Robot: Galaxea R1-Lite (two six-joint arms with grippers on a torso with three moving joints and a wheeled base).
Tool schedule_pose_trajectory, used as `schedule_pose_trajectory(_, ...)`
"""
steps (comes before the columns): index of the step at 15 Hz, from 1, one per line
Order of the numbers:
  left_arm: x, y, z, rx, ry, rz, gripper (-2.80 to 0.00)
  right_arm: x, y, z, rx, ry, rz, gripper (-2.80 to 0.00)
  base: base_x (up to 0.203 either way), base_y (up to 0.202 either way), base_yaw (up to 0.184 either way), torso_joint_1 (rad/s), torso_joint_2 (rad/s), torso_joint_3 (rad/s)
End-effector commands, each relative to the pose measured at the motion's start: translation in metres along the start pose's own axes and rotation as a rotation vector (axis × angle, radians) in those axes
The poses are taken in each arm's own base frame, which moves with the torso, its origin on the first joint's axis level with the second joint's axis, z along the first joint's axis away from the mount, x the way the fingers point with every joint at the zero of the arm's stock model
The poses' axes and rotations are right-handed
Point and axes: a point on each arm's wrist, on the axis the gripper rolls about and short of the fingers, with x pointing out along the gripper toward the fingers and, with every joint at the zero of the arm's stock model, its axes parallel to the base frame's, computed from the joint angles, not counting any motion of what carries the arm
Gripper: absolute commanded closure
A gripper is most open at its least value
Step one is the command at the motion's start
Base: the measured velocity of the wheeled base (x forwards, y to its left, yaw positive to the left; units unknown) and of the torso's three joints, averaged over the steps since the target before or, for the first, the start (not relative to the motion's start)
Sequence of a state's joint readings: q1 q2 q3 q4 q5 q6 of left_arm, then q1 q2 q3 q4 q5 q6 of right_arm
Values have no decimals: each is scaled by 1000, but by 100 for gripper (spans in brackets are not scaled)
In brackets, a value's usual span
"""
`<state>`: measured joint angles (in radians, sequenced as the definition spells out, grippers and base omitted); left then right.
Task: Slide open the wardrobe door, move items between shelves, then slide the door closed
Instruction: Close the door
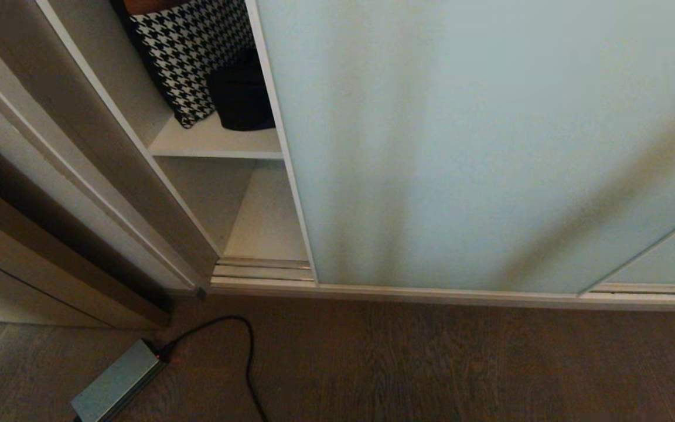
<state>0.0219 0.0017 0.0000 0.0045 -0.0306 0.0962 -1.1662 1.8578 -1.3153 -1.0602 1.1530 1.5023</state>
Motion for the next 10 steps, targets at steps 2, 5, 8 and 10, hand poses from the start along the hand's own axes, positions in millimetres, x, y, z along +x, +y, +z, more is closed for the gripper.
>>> schedule_pose_trajectory(2,0,0,0,0,2,1,0,12,-18,1,39,19,3,0,0,0,0,0,0,0)
schedule_pose_trajectory(5,0,0,0,0,1,0,0,15,-16,1,44,-44,0,0,0,0,0,0,0,0)
schedule_pose_trajectory(8,0,0,0,0,2,1,0,23,-11,-3,64,-48,3,0,0,0,0,0,0,0)
schedule_pose_trajectory(10,0,0,0,0,2,1,0,34,-13,-3,108,-68,-10,0,0,0,0,0,0,0)
